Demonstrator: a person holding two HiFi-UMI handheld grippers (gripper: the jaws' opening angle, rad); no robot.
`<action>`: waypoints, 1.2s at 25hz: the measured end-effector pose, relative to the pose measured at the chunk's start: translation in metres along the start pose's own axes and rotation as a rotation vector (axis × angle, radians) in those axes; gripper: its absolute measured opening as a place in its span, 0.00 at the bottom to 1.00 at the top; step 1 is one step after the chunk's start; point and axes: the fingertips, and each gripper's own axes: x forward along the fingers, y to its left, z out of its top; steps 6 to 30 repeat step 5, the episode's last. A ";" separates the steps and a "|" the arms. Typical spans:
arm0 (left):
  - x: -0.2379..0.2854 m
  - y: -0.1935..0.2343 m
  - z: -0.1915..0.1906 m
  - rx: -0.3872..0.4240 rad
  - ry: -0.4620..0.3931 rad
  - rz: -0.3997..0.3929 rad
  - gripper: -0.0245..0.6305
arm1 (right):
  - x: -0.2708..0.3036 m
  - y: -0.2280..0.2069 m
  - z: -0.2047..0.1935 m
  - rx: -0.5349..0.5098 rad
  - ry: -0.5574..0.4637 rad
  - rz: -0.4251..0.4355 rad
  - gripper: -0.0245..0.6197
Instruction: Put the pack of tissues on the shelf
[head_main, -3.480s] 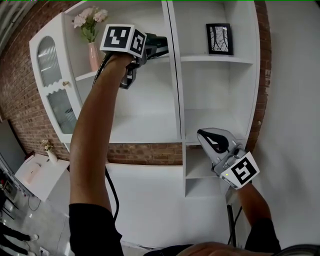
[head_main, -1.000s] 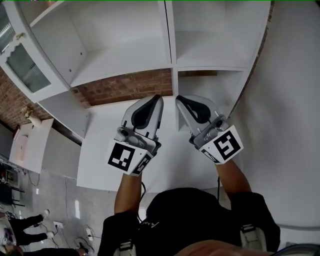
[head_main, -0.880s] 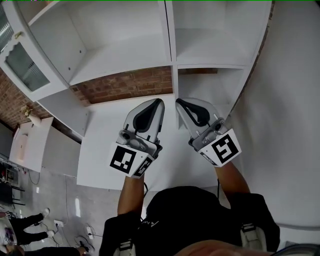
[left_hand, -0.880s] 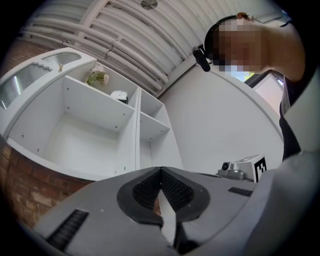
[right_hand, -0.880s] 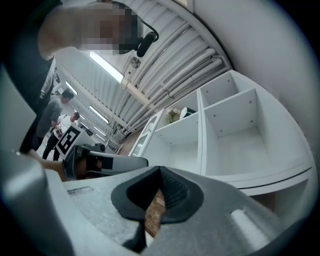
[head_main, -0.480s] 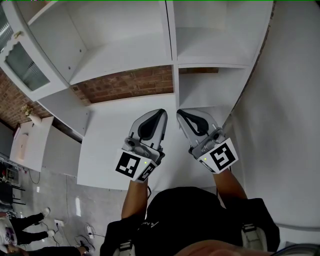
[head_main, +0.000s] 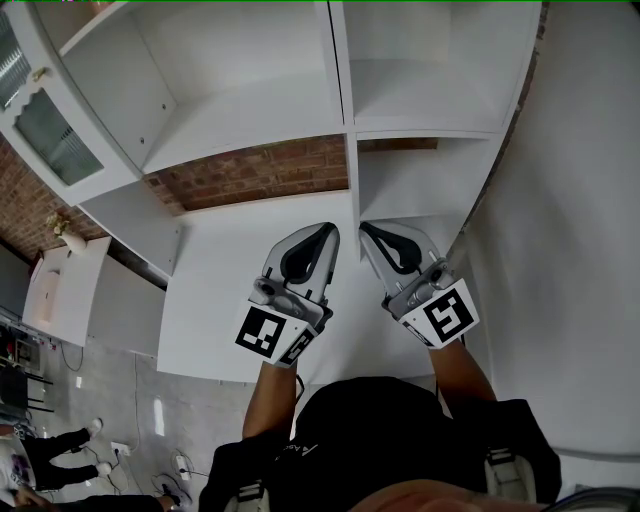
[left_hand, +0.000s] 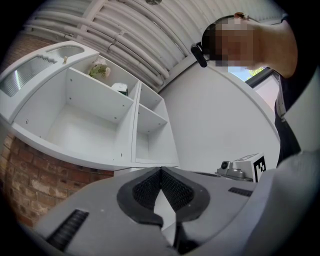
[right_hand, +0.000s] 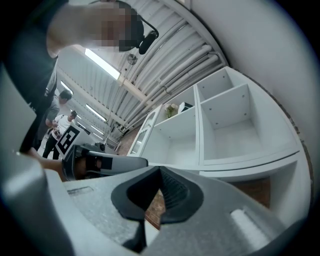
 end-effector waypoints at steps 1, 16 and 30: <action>0.000 -0.001 0.000 0.002 0.002 -0.002 0.04 | -0.001 0.000 0.000 0.001 -0.001 0.000 0.04; 0.002 -0.004 0.000 0.001 0.003 -0.007 0.04 | -0.003 -0.001 -0.001 0.001 0.000 -0.003 0.04; 0.002 -0.004 0.000 0.001 0.003 -0.007 0.04 | -0.003 -0.001 -0.001 0.001 0.000 -0.003 0.04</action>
